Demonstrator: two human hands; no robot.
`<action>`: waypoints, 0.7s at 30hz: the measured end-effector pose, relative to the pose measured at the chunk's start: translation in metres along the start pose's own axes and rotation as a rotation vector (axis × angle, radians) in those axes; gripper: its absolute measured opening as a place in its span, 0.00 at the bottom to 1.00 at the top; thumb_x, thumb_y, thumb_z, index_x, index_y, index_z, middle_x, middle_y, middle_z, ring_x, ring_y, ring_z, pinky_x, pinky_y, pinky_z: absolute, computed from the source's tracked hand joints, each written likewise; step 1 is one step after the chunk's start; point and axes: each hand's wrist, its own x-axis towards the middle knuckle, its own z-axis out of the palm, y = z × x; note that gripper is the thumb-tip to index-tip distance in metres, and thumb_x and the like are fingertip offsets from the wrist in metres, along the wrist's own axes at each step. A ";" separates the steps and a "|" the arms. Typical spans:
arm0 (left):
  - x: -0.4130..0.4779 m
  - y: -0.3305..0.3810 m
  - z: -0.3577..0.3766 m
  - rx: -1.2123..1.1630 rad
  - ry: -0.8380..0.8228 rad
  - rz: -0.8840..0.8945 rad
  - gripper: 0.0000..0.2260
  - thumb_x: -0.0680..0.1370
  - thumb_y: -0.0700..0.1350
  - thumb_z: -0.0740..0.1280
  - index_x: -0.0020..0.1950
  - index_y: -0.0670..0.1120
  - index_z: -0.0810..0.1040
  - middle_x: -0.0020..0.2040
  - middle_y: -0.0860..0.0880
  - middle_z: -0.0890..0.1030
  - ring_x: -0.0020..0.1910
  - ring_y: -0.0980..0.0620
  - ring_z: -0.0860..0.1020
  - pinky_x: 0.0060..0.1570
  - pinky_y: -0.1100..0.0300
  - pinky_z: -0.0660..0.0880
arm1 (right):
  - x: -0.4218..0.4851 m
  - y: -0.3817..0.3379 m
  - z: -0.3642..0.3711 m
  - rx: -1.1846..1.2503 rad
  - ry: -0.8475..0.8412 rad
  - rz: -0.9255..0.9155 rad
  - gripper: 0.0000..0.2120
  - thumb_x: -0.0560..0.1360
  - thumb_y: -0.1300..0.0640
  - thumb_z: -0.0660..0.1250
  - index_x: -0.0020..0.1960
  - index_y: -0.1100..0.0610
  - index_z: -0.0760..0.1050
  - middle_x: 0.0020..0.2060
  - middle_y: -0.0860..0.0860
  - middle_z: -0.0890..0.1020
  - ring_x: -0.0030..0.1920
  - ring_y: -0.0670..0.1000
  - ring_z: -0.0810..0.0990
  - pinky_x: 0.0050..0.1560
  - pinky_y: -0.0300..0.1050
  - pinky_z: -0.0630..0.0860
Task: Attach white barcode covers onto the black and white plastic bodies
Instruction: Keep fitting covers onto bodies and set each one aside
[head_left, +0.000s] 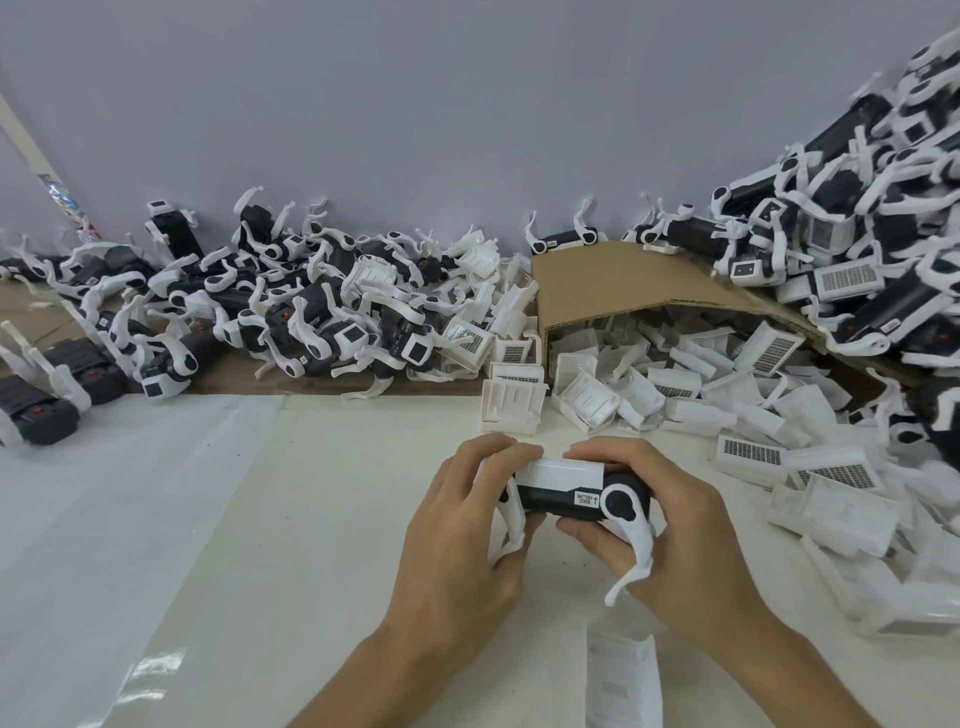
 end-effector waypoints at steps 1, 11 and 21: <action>0.000 0.001 0.000 0.009 0.016 -0.006 0.26 0.73 0.39 0.76 0.67 0.53 0.71 0.67 0.55 0.72 0.60 0.52 0.78 0.52 0.58 0.78 | -0.001 -0.001 0.001 -0.010 0.035 -0.024 0.22 0.65 0.58 0.79 0.57 0.55 0.79 0.48 0.46 0.83 0.49 0.43 0.81 0.51 0.30 0.75; 0.000 -0.002 0.000 0.154 0.059 0.020 0.27 0.68 0.43 0.74 0.65 0.53 0.73 0.67 0.51 0.76 0.63 0.49 0.77 0.57 0.51 0.75 | -0.004 -0.015 0.011 -0.077 0.015 -0.215 0.18 0.74 0.55 0.68 0.64 0.54 0.75 0.59 0.47 0.80 0.60 0.45 0.79 0.58 0.34 0.74; 0.000 -0.006 0.001 0.127 0.035 0.063 0.22 0.65 0.38 0.76 0.59 0.46 0.81 0.58 0.53 0.83 0.61 0.52 0.77 0.59 0.55 0.73 | -0.002 -0.010 0.005 -0.151 -0.017 -0.214 0.18 0.71 0.51 0.70 0.57 0.58 0.82 0.53 0.47 0.84 0.52 0.45 0.82 0.51 0.39 0.79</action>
